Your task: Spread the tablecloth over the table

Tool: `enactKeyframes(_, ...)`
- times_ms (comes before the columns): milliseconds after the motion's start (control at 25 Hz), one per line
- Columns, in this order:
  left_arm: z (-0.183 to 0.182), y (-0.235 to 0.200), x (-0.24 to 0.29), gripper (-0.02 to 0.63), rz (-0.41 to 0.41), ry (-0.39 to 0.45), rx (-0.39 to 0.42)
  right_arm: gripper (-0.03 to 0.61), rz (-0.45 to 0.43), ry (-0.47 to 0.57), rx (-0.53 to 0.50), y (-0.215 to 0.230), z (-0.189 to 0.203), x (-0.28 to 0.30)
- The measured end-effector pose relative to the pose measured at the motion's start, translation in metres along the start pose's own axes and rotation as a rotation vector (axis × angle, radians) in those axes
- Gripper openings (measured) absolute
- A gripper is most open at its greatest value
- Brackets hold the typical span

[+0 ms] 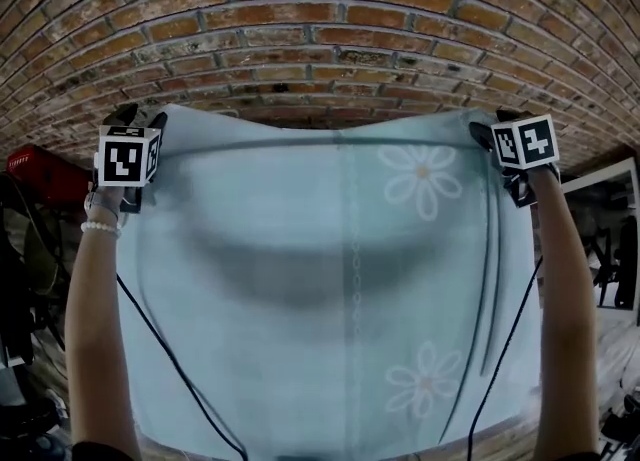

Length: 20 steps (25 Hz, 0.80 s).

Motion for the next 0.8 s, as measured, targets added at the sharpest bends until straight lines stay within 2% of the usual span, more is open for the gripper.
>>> enactKeyframes(120, 0.009, -0.015, -0.022, 0.216, -0.042, 0.026, -0.078, 0.290, -0.013, 0.051, 0.049, 0.005, 0.008, -0.020)
enactKeyframes(200, 0.018, -0.026, -0.040, 0.145, -0.082, 0.031, -0.103, 0.290, -0.016, 0.091, 0.092, 0.005, 0.014, -0.034)
enactKeyframes(280, 0.028, -0.033, -0.056, 0.102, -0.099, 0.027, -0.110, 0.290, -0.015, 0.114, 0.113, 0.007, 0.023, -0.047)
enactKeyframes(440, 0.050, -0.033, -0.085, 0.056, -0.042, 0.019, -0.120, 0.275, -0.024, 0.164, 0.175, 0.008, 0.041, -0.074)
enactKeyframes(560, 0.066, -0.024, -0.114, 0.028, -0.010, 0.045, -0.105, 0.275, -0.048, 0.204, 0.214, -0.001, 0.059, -0.095)
enactKeyframes(680, 0.070, 0.006, -0.150, 0.015, 0.062, 0.115, -0.143, 0.275, -0.041, 0.214, 0.247, -0.002, 0.089, -0.121)
enactKeyframes(800, 0.067, 0.050, -0.183, 0.015, 0.155, 0.191, -0.188, 0.275, -0.037, 0.178, 0.256, -0.008, 0.126, -0.143)
Point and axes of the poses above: the fingertips, and each gripper's own axes: x forward along the fingers, y to its right, z out of its underside, the point moved 10 cm from there along -x, backward along the fingers, and after that the axes turned 4 degrees about -y, right-handed, at the moved point
